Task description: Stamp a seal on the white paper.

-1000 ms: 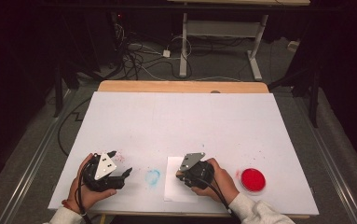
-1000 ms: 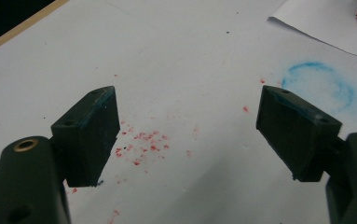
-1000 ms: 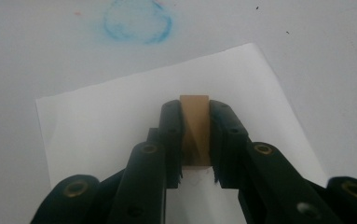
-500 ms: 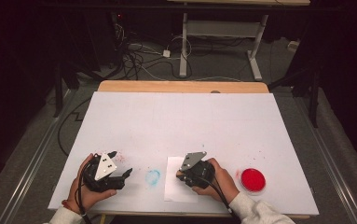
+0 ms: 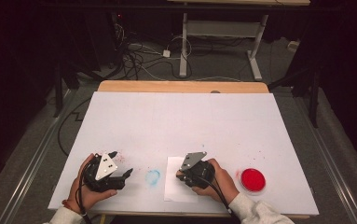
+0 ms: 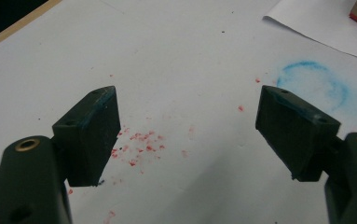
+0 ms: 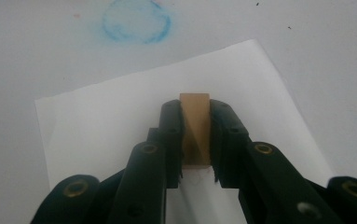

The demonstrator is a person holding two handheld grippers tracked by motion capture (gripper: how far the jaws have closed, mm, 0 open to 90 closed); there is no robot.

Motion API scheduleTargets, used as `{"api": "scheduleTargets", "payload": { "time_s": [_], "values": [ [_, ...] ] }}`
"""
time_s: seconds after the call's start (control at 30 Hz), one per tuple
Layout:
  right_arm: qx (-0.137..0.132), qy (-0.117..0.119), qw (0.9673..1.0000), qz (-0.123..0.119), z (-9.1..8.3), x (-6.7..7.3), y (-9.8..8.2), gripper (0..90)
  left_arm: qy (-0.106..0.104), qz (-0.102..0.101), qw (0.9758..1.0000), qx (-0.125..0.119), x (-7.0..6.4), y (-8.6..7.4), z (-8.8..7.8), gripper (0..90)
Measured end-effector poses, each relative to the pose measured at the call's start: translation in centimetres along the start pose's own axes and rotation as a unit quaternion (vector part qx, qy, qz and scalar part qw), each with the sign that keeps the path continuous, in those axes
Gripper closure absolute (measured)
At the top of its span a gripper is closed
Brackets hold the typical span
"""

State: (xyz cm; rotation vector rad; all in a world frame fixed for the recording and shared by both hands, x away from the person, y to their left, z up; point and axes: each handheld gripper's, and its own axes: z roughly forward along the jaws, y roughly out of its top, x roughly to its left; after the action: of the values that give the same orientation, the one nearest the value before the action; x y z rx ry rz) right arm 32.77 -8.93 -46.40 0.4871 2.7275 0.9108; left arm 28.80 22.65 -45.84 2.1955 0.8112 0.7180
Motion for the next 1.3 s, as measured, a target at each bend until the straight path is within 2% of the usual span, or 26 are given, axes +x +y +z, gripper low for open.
{"api": "scheduleTargets", "payload": {
  "time_s": [0.5, 0.6, 0.83, 0.93, 1.03, 1.3],
  "values": [
    [0.003, -0.005, 1.0, -0.008, 0.0, 0.2, 0.0, 75.8, -0.001, 0.0, 1.0, 0.0, 0.0, 0.0, 0.0, 21.2],
    [0.001, -0.003, 1.0, -0.002, 0.0, 0.1, 0.0, 75.7, -0.002, 0.0, 1.0, -0.001, 0.0, 0.0, 0.0, 21.2],
    [0.003, -0.013, 0.9998, -0.014, -0.1, 0.4, 0.1, 75.7, -0.003, -0.001, 1.0, -0.003, 0.0, 0.0, -0.1, 21.2],
    [0.001, -0.024, 0.9995, -0.02, -0.3, 0.6, 0.2, 75.7, -0.004, -0.001, 1.0, -0.002, 0.0, 0.0, 0.0, 21.2],
    [-0.015, -0.018, 0.9996, -0.013, -1.0, 0.4, 0.4, 75.7, -0.004, -0.001, 1.0, -0.002, 0.0, 0.0, 0.0, 21.3],
    [-0.024, -0.021, 0.9994, -0.01, -1.9, 0.2, 0.6, 75.6, -0.004, 0.0, 1.0, -0.002, 0.0, 0.1, 0.0, 21.2]
  ]
}}
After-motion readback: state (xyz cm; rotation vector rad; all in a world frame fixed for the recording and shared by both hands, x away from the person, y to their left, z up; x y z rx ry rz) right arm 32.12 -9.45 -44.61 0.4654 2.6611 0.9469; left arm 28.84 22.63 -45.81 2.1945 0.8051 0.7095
